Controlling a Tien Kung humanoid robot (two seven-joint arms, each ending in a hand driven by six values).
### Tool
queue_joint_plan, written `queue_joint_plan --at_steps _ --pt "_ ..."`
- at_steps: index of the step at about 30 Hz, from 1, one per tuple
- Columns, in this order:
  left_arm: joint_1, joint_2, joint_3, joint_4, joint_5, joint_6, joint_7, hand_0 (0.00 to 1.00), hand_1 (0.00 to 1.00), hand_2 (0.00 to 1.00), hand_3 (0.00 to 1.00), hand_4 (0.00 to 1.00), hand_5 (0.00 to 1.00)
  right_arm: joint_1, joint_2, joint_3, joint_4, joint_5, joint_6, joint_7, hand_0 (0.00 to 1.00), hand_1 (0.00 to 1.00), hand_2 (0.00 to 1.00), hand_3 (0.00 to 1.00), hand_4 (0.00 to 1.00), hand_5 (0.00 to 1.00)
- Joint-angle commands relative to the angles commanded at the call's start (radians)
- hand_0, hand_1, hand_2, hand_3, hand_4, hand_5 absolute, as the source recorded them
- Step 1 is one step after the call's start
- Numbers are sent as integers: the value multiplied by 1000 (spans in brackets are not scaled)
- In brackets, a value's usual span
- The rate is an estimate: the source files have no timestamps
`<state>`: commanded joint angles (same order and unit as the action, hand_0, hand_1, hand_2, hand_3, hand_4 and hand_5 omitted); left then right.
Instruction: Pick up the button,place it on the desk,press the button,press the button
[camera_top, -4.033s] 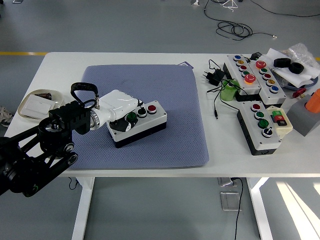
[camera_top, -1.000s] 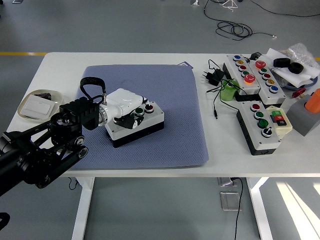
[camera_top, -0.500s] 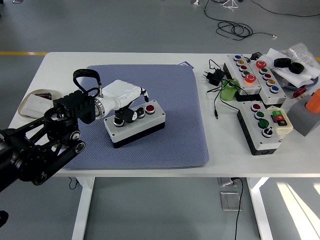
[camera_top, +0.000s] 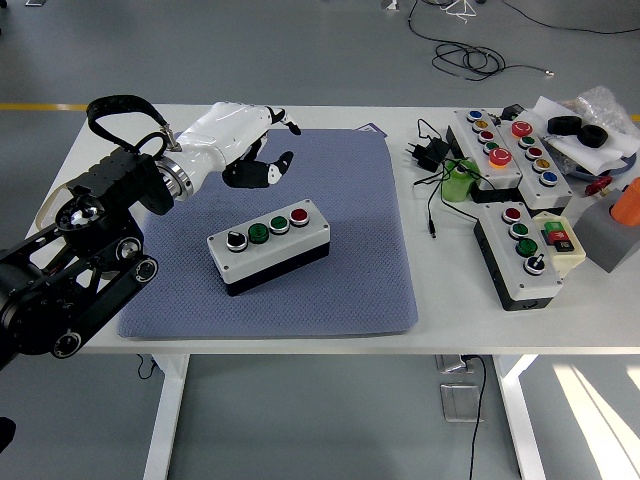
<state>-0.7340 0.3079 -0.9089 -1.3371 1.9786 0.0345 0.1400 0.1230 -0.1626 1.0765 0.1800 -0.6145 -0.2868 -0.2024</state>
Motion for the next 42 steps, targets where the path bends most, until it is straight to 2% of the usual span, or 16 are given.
queue_joint_plan --at_steps 5,6,7,11,12,15,17,18,23,24,25,29,35,36,38,42 --pt "28 7 -34 -10 -171 197 46 2 75 154 763 667 643 -4 1 -2 0 3 -1 0 787 797 817 751 412 479" --pt "30 7 -36 -10 -209 226 53 339 473 471 797 696 855 -4 1 -3 0 4 -1 0 787 797 817 751 412 479" --pt "33 8 -43 -8 -251 250 65 339 473 471 797 696 855 -5 1 -3 0 3 -1 -1 787 797 817 751 412 479" --pt "47 11 -65 -7 -420 282 90 339 473 471 797 696 855 -6 2 -5 0 2 0 -2 787 797 817 751 412 479" --pt "50 12 -73 -7 -459 271 102 674 716 736 802 707 935 -7 2 -5 0 3 -1 -1 787 797 817 751 412 479" --pt "56 15 -85 -5 -588 249 129 674 716 736 802 707 935 -9 2 -5 0 2 0 -1 787 797 817 751 412 479" --pt "65 15 -94 -6 -656 272 136 674 716 736 802 707 935 -11 3 -6 0 4 -1 -1 787 797 817 751 412 479" --pt "66 15 -96 -7 -670 276 137 831 868 889 827 703 998 -11 3 -6 0 4 -1 -1 787 797 817 751 412 479" --pt "76 11 -107 -6 -726 331 143 831 868 889 827 703 998 -13 3 -7 0 1 0 -1 787 797 817 751 412 479" --pt "79 10 -110 -5 -744 351 131 876 913 946 879 664 998 -14 4 -10 0 6 0 -1 787 797 817 751 412 479" --pt "80 10 -111 -5 -748 356 129 876 913 946 879 664 998 -14 4 -10 0 7 0 -1 787 797 817 751 412 479" --pt "88 13 -120 -4 -865 394 52 876 913 946 879 664 998 -16 6 -12 0 8 -1 -1 787 797 817 751 412 479" --pt "99 9 -145 -8 -1065 481 -113 861 907 940 884 641 998 -17 7 -14 0 8 0 -2 787 797 817 751 412 479" --pt "101 10 -155 -7 -1107 486 -148 841 871 889 811 629 998 -16 7 -15 0 9 1 -3 787 797 817 751 412 479" --pt "104 11 -173 -5 -1182 468 -190 841 871 889 811 629 998 -16 7 -16 0 10 1 -2 787 797 817 751 412 479" --pt "112 16 -199 -1 -1293 412 -200 821 851 865 798 622 998 -16 7 -15 0 10 1 -2 787 797 817 751 412 479"
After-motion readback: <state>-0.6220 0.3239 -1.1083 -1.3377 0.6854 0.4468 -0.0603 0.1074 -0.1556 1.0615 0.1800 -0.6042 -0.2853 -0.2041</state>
